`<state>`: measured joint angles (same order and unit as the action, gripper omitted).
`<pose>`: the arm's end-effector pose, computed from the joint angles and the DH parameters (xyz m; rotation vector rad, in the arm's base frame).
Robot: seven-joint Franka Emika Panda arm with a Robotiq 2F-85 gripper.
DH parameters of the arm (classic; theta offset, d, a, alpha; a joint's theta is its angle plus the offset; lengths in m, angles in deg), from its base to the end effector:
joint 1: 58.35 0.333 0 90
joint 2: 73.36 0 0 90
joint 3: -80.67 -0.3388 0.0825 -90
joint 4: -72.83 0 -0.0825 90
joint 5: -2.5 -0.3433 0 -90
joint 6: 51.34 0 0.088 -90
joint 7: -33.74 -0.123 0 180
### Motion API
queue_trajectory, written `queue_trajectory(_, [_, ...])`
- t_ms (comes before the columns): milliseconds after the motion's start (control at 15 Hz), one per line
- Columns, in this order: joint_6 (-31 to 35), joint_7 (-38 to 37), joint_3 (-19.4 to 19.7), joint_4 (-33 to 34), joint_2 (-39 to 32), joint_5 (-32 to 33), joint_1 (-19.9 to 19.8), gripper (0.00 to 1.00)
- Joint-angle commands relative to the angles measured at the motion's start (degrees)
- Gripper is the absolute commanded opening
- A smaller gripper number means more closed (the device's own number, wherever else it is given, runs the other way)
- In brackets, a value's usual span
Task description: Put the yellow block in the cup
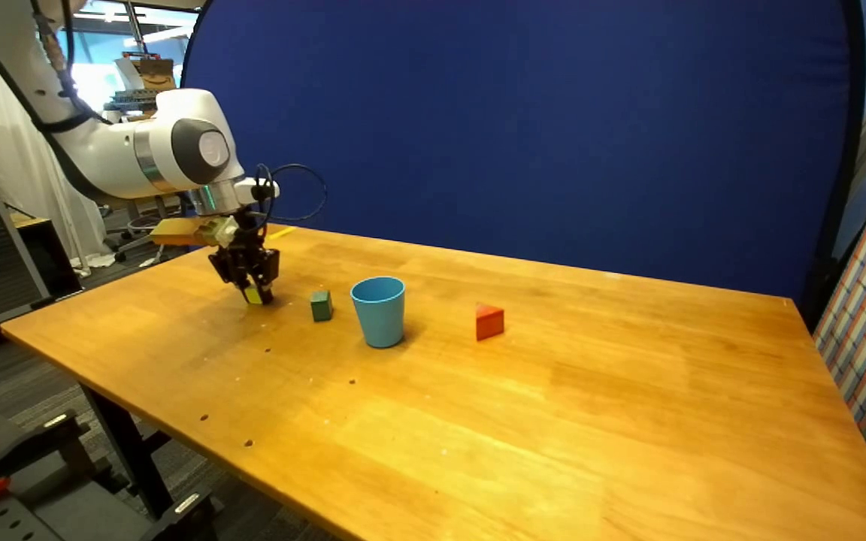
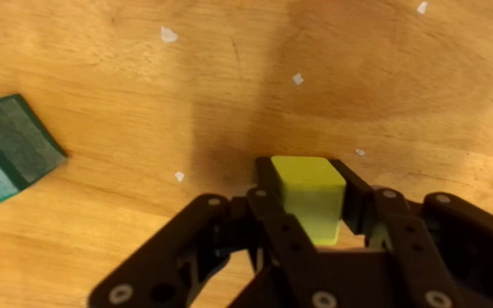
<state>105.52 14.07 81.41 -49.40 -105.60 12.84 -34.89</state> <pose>0.5193 0.2239 0.1819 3.0605 0.3379 0.1042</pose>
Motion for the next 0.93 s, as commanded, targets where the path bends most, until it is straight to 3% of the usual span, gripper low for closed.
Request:
queue_trajectory(0, [0.1, -4.7, 4.7, -5.1, 6.3, 2.5, 2.5, 0.13])
queue_trajectory(267, [-1.7, -15.2, 15.0, -9.9, 15.9, 11.8, 5.9, 0.13])
queue_trajectory(400, [-3.4, -20.6, 17.7, -11.8, 21.1, 18.3, 4.6, 0.13])
queue_trajectory(600, [-7.2, -27.2, 16.2, -13.5, 26.0, 25.3, -1.3, 0.13])
queue_trajectory(867, [-8.6, -28.4, 11.5, -18.0, 28.8, 24.6, -10.9, 0.13])
